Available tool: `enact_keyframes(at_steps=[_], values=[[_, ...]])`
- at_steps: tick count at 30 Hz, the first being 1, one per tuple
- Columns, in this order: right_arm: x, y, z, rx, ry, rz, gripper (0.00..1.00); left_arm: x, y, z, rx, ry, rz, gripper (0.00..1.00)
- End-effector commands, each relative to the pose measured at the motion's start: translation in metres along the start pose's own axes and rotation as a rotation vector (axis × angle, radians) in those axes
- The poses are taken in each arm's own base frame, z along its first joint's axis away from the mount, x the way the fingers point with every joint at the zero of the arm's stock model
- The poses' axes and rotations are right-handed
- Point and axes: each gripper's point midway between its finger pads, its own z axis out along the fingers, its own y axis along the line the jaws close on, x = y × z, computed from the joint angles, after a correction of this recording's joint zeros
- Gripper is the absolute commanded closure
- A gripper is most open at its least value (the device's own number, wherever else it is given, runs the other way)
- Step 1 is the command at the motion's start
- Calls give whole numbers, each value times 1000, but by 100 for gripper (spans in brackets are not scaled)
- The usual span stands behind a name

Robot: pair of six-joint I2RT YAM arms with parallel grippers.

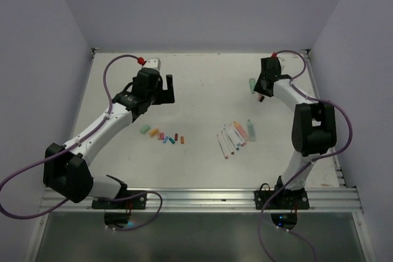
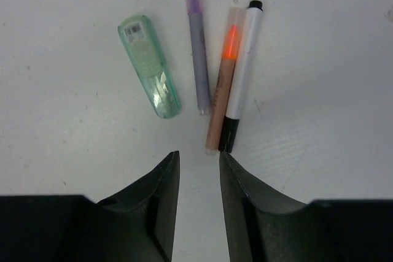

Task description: Open the pen caps

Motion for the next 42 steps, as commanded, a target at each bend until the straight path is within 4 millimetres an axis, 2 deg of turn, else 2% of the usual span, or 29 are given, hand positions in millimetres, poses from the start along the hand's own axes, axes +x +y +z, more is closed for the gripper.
enact_keyframes(at_steps=[1,2,3,9,12,15,21,26,31,35,36,38,40,42], values=[[-41,15,17,6,-84,67,65,-13,7,1,-8,-85,41,0],[-35,13,32,30,-61,75,66,-13,7,1,-8,-86,42,0],[-46,17,34,27,-81,87,67,-10,8,3,-8,-82,47,0],[-60,16,66,104,-94,100,68,-10,7,5,4,-91,64,0],[-70,15,73,115,-101,105,68,-8,6,6,12,-88,65,0],[-67,12,88,131,-80,93,69,-6,4,7,24,-82,68,0],[-60,10,100,129,-33,75,70,-4,3,6,33,-81,66,0],[-38,5,113,128,37,69,71,-3,2,6,43,-76,70,0],[-25,9,117,100,82,55,73,-5,0,5,53,-82,70,0],[-29,14,113,68,77,43,90,-8,-8,0,96,-90,59,0],[-38,16,107,55,55,39,96,-10,-10,0,104,-95,55,0],[-45,19,101,34,27,31,100,-13,-14,-5,131,-105,50,0],[-62,27,86,-9,-20,16,100,-17,-19,-7,153,-116,40,0],[-65,33,75,-35,-39,-10,100,-21,-26,-12,192,-125,27,0]])
